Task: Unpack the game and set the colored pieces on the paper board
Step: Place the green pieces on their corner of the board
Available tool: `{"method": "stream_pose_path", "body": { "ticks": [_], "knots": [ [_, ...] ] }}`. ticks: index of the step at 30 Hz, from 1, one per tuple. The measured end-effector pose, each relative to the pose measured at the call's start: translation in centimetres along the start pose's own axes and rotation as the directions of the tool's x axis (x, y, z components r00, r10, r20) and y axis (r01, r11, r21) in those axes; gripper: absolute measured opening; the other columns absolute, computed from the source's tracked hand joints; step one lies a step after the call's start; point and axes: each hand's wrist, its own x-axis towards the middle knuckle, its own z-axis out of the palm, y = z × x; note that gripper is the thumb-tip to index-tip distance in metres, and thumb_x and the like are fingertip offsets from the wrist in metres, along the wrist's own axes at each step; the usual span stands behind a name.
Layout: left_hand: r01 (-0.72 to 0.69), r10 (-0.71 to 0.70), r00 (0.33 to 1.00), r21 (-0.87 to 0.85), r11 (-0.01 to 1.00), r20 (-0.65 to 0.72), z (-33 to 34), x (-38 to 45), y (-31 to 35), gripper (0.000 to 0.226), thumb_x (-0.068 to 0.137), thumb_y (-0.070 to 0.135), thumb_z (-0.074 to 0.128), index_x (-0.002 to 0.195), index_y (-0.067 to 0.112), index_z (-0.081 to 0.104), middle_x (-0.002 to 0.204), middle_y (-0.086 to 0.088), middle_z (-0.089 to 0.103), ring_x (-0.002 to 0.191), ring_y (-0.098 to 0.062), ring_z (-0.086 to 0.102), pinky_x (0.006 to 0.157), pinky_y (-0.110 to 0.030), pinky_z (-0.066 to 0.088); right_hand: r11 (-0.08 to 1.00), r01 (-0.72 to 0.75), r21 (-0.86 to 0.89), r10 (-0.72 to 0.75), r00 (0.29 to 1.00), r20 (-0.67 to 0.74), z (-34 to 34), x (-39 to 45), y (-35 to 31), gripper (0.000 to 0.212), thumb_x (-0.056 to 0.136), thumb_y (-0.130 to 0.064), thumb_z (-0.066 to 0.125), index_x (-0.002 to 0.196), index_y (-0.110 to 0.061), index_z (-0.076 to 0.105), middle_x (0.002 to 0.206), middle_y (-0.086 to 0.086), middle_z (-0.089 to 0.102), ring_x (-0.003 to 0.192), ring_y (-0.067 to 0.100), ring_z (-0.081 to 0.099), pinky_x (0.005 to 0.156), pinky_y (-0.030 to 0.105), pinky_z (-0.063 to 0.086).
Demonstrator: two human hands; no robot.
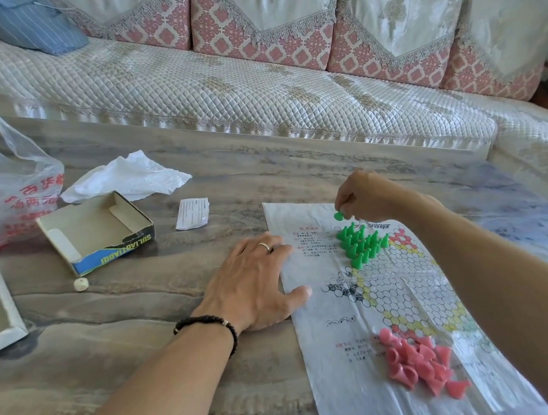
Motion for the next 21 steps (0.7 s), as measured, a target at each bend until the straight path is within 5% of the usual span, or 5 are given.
{"method": "stream_pose_path", "body": {
  "ticks": [6,12,21],
  "knots": [
    [-0.006,0.006,1.0,-0.001,1.0,0.005,0.0,0.0,0.0,0.079,0.079,0.068,0.041,0.145,0.026,0.031,0.156,0.007,0.022,0.143,-0.009,0.01,0.115,-0.028,0.004,1.0,0.02,-0.012,-0.02,1.0,0.017,0.8,0.3,0.3,0.016,0.088,-0.006,0.061,0.094,-0.008,0.075,0.089,0.001,0.074,0.081,0.018,0.071,0.079,0.036,0.059],
    [-0.002,0.002,1.0,0.011,1.0,0.011,0.0,0.0,0.0,0.08,0.08,0.068,0.046,0.146,0.026,0.03,0.156,0.007,0.022,0.143,-0.011,0.011,0.117,-0.03,0.006,1.0,0.008,-0.016,-0.008,1.0,0.012,1.4,0.1,0.2,0.017,0.088,-0.007,0.063,0.099,-0.012,0.075,0.095,-0.001,0.074,0.079,0.011,0.068,0.064,0.015,0.046],
    [0.026,-0.026,0.999,0.002,1.0,0.037,0.0,-0.1,0.1,0.081,0.081,0.067,0.048,0.148,0.027,0.026,0.159,0.008,0.009,0.144,-0.014,0.008,0.117,-0.032,0.009,1.0,-0.003,0.03,0.003,1.0,-0.012,1.3,-0.5,0.0,0.019,0.09,-0.015,0.06,0.102,-0.014,0.074,0.102,-0.002,0.073,0.085,0.014,0.068,0.082,0.028,0.054]
  ]
}}
